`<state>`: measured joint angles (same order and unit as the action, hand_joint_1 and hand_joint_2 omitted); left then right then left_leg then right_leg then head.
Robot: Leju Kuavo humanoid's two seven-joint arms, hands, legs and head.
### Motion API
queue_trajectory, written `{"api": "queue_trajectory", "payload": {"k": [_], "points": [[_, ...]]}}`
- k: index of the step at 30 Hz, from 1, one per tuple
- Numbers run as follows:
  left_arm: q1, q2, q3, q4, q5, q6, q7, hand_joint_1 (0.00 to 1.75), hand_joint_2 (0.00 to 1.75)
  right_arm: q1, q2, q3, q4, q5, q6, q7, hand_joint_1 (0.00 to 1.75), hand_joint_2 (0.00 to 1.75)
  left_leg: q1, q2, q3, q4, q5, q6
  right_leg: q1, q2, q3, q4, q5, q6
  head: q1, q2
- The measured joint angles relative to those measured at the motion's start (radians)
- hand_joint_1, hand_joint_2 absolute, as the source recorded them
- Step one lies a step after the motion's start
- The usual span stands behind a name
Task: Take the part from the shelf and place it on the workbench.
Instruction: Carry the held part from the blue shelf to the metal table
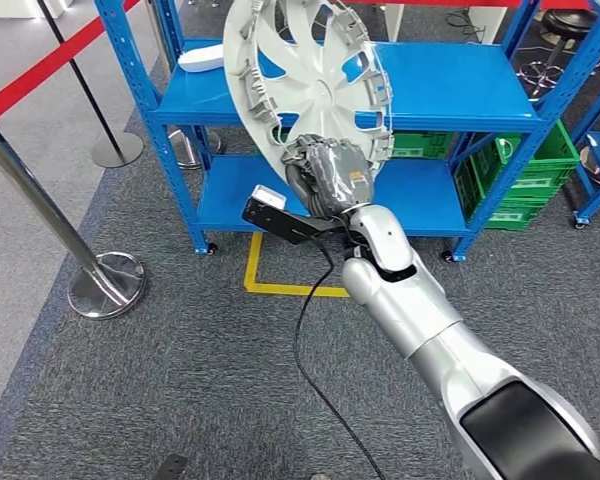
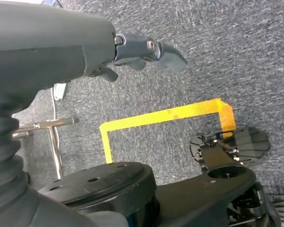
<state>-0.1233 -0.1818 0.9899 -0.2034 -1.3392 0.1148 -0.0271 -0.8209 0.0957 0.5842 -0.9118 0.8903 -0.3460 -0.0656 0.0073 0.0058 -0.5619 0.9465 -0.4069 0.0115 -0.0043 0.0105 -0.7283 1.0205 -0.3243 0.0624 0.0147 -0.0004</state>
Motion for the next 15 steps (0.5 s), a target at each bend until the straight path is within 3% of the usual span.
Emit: {"api": "queue_trajectory", "payload": {"k": [2, 4, 5, 8, 10, 13, 15], "points": [[0.0, 0.001, 0.0, 0.0, -0.001, 0.0, 0.0, 0.0, 1.75, 0.004, -0.001, -0.005, 0.0, -0.006, 0.0, -0.004, 1.75, 1.75, 0.002, 0.009, 0.0, -0.004, 0.002, 0.0, -0.003, -0.001, -0.056, 0.14, -0.071, 0.002, 0.002, 0.0], [0.001, 0.001, 0.0, 0.0, -0.002, -0.001, 0.0, 0.0, 1.75, 0.011, -0.004, -0.007, 0.002, -0.008, 0.001, -0.007, 1.75, 1.75, 0.004, 0.019, 0.001, -0.002, 0.0, -0.005, -0.009, -0.002, -0.093, 0.241, -0.103, 0.008, 0.002, 0.0], [0.001, 0.001, 0.0, 0.0, -0.003, -0.001, 0.0, 0.0, 1.75, 0.013, -0.005, -0.008, 0.002, -0.009, 0.002, -0.007, 1.75, 1.75, 0.008, 0.024, 0.001, 0.0, -0.002, -0.01, -0.012, -0.005, -0.084, 0.234, -0.094, 0.013, 0.002, 0.0], [0.0, 0.003, 0.0, 0.0, -0.004, -0.003, 0.0, 0.0, 1.75, 0.014, -0.006, -0.008, 0.003, -0.011, 0.004, -0.008, 1.75, 1.75, 0.02, 0.039, -0.003, 0.028, -0.023, -0.041, -0.02, -0.036, 0.021, 0.063, -0.041, 0.03, 0.005, 0.0], [0.0, 0.006, 0.0, -0.001, -0.005, -0.003, 0.0, 0.0, 1.75, 0.011, -0.006, -0.009, 0.003, -0.011, 0.007, -0.009, 1.75, 1.75, 0.018, 0.046, -0.007, 0.046, -0.036, -0.057, -0.019, -0.04, 0.048, 0.019, -0.045, 0.017, 0.005, 0.0], [-0.001, 0.007, -0.001, -0.002, -0.005, -0.003, 0.002, 0.0, 1.75, 0.008, -0.006, -0.009, 0.003, -0.013, 0.01, -0.01, 1.75, 1.75, 0.02, 0.054, -0.007, 0.052, -0.046, -0.067, -0.017, -0.01, 0.036, 0.034, -0.048, -0.02, -0.005, 0.0], [-0.004, 0.007, -0.001, -0.002, -0.006, -0.003, 0.003, 0.0, 1.75, 0.008, -0.006, -0.01, 0.003, -0.016, 0.012, -0.01, 1.75, 1.75, 0.021, 0.039, -0.028, 0.103, -0.086, -0.071, -0.017, 0.007, 0.033, 0.034, -0.046, -0.036, -0.008, 0.0]]}}
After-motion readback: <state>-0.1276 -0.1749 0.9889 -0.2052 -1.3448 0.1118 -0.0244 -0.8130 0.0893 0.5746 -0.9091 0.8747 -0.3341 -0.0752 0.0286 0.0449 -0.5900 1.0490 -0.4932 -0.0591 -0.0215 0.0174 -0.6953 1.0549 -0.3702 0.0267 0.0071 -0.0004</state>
